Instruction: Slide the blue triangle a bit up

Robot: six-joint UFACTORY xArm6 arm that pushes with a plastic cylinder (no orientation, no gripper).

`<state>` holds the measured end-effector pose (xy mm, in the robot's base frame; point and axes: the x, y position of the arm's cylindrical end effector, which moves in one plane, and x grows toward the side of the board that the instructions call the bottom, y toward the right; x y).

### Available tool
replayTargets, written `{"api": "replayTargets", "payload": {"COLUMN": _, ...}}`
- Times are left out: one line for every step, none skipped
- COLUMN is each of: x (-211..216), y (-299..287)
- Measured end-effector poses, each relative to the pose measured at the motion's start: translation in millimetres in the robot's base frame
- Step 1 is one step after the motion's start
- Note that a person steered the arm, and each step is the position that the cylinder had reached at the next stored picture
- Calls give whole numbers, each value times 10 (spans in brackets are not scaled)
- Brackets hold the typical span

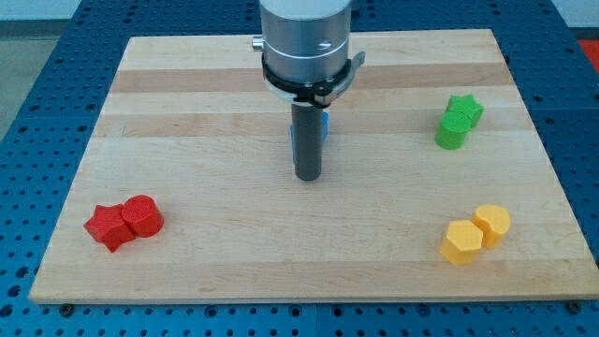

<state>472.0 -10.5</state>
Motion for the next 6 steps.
{"api": "replayTargets", "payload": {"x": -21, "y": -18}}
{"api": "replayTargets", "payload": {"x": -129, "y": -18}}
{"api": "replayTargets", "payload": {"x": -281, "y": -18}}
{"api": "replayTargets", "payload": {"x": -377, "y": -18}}
{"api": "replayTargets", "payload": {"x": -383, "y": -18}}
{"api": "replayTargets", "payload": {"x": -383, "y": -18}}
